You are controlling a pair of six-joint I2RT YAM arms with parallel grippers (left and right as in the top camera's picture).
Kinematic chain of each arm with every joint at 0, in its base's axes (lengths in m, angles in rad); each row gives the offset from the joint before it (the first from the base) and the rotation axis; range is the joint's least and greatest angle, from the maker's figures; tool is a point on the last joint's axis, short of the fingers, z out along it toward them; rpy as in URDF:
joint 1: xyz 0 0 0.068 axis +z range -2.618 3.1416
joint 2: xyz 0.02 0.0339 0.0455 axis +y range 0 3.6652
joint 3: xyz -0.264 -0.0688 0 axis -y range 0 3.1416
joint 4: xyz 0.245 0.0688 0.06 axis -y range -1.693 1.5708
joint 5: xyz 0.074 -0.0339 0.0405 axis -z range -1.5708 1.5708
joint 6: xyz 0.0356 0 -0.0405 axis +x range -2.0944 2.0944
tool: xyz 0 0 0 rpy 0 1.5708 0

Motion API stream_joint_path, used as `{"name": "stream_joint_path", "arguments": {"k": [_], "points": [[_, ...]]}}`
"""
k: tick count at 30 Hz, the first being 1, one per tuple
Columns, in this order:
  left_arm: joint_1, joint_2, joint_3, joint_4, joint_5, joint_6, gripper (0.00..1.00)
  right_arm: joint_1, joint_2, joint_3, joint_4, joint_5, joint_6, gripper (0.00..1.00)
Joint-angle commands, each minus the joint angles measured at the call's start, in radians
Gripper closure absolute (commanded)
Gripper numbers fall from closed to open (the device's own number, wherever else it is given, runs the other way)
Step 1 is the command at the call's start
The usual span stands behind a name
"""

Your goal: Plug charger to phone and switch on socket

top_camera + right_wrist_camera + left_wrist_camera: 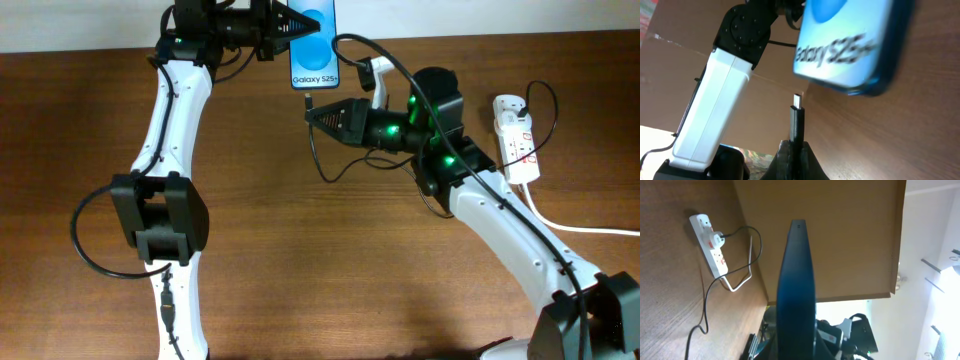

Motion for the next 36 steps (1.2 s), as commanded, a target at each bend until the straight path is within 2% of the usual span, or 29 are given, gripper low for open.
{"name": "stream_joint_path", "arguments": {"k": [1, 36], "points": [[0.001, -0.008, 0.016, 0.006, 0.045, 0.002, 1.00, -0.034, 0.000, 0.002, 0.004, -0.043, 0.000, 0.96], [-0.026, -0.008, 0.016, 0.006, 0.039, 0.002, 1.00, -0.022, 0.010, 0.002, -0.018, -0.031, -0.003, 0.96]]}}
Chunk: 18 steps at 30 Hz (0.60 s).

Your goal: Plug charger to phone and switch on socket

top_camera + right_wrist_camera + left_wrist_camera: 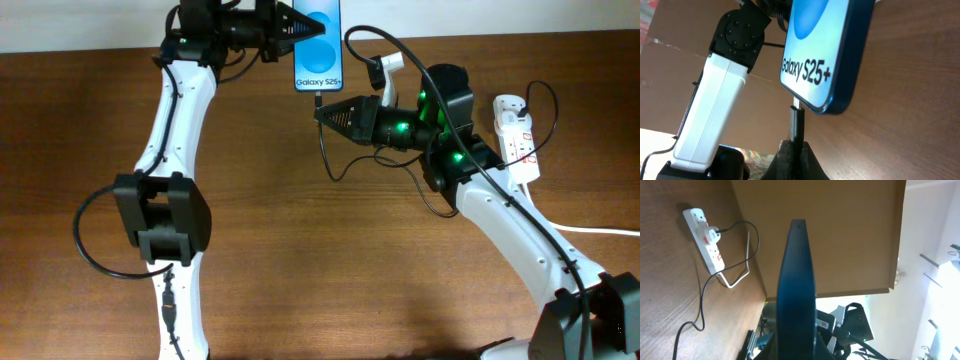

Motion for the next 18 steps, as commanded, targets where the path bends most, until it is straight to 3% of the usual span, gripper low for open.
{"name": "stream_joint_path", "arguments": {"k": [1, 18], "points": [[-0.006, -0.008, 0.016, 0.005, 0.029, 0.002, 1.00, 0.005, 0.010, 0.002, 0.007, -0.003, -0.002, 0.96], [-0.006, -0.008, 0.016, 0.005, 0.032, 0.002, 1.00, -0.036, 0.010, 0.002, 0.011, 0.003, -0.002, 0.96]]}}
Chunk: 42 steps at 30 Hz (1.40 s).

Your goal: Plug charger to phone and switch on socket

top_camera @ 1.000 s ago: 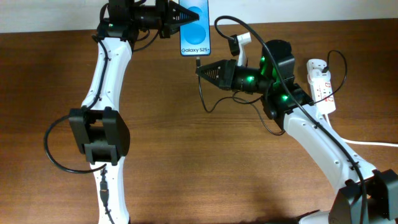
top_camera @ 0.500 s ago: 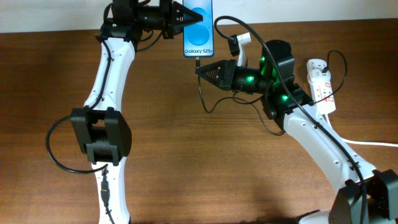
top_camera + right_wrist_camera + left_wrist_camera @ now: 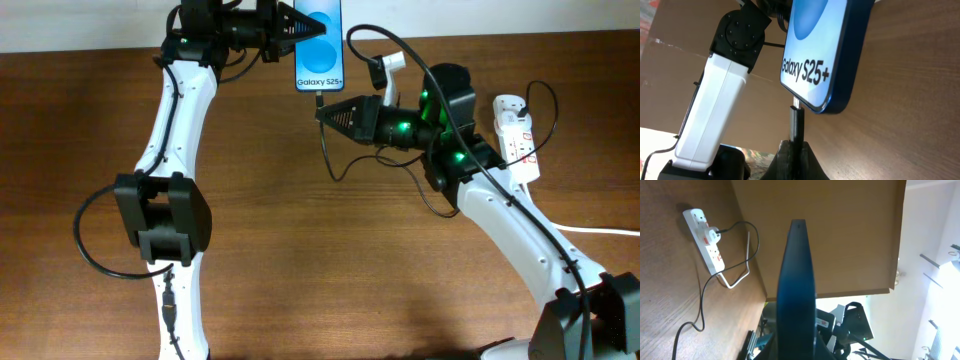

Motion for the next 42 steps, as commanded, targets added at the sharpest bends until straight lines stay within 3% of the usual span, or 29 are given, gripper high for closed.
{"name": "stream_joint_path", "arguments": {"k": [1, 42], "points": [[-0.005, -0.008, 0.016, 0.005, 0.035, 0.002, 1.00, -0.026, 0.010, 0.002, 0.010, 0.013, -0.002, 0.96], [-0.059, -0.008, 0.016, 0.006, 0.064, 0.003, 1.00, -0.073, 0.010, 0.002, 0.033, 0.080, 0.001, 0.96]]}}
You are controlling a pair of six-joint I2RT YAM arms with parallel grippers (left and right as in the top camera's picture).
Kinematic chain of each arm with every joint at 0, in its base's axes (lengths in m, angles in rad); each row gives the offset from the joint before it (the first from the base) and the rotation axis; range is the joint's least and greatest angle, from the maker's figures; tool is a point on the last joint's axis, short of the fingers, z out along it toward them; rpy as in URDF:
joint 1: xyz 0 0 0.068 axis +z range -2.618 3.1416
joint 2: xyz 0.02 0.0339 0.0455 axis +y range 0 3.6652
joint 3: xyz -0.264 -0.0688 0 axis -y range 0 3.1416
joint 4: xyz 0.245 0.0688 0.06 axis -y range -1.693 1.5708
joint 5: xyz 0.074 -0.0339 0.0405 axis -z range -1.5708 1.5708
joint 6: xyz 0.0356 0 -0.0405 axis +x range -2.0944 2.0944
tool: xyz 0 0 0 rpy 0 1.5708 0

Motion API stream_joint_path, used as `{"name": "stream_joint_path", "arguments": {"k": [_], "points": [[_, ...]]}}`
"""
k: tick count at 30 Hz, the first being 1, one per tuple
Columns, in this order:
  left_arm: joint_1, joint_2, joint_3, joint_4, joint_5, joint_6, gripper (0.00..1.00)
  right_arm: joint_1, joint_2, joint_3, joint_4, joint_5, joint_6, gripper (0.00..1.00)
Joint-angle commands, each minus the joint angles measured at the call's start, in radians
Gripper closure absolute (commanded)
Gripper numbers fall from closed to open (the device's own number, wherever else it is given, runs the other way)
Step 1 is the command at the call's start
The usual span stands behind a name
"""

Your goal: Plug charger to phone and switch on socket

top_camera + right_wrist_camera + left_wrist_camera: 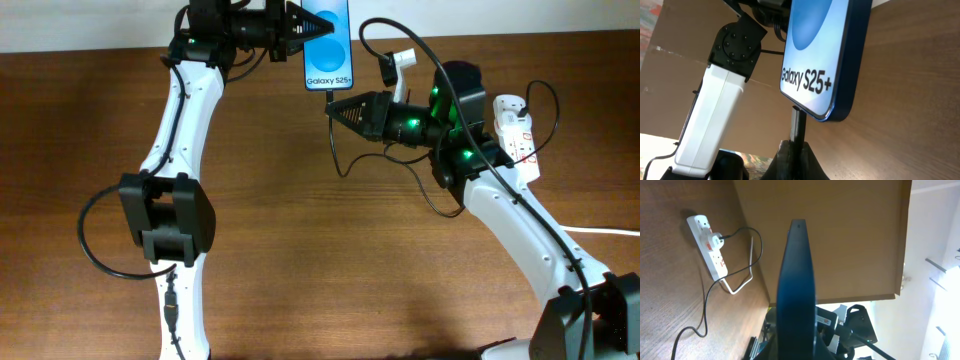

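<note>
A blue phone (328, 45) with "Galaxy S25+" on its lit screen (815, 55) hangs above the table's far edge, my left gripper (300, 25) shut on it; the left wrist view shows its edge (796, 290). My right gripper (335, 108) is shut on the black charger plug (798, 125), whose tip meets the phone's bottom edge. The black cable (345, 165) runs back to a white adapter in the white socket strip (514, 135) at the right.
The strip's white mains lead (580, 228) trails off the right side of the brown table (300, 250). The cable loops down between the two arms. Both arm bases stand at the near edge.
Both grippers have shifted slightly right, phone and plug together. The plug's metal tip, just visible under the phone before, is now hidden at the phone's bottom edge.
At first the plug stood below the held phone with a clear gap. Later the phone's bottom edge was right over the plug tip, and it stayed so. Now the tip is out of sight against the phone and both grippers sit a little further right.
</note>
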Motion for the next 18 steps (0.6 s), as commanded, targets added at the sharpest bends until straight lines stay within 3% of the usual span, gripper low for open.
{"name": "stream_joint_path", "arguments": {"k": [1, 18], "points": [[-0.034, -0.008, 0.016, -0.001, 0.117, 0.003, 1.00, -0.033, 0.009, 0.005, 0.035, 0.093, -0.003, 0.96], [-0.035, -0.008, 0.016, -0.001, 0.132, 0.003, 1.00, -0.041, 0.010, 0.005, 0.049, 0.092, -0.003, 0.96]]}}
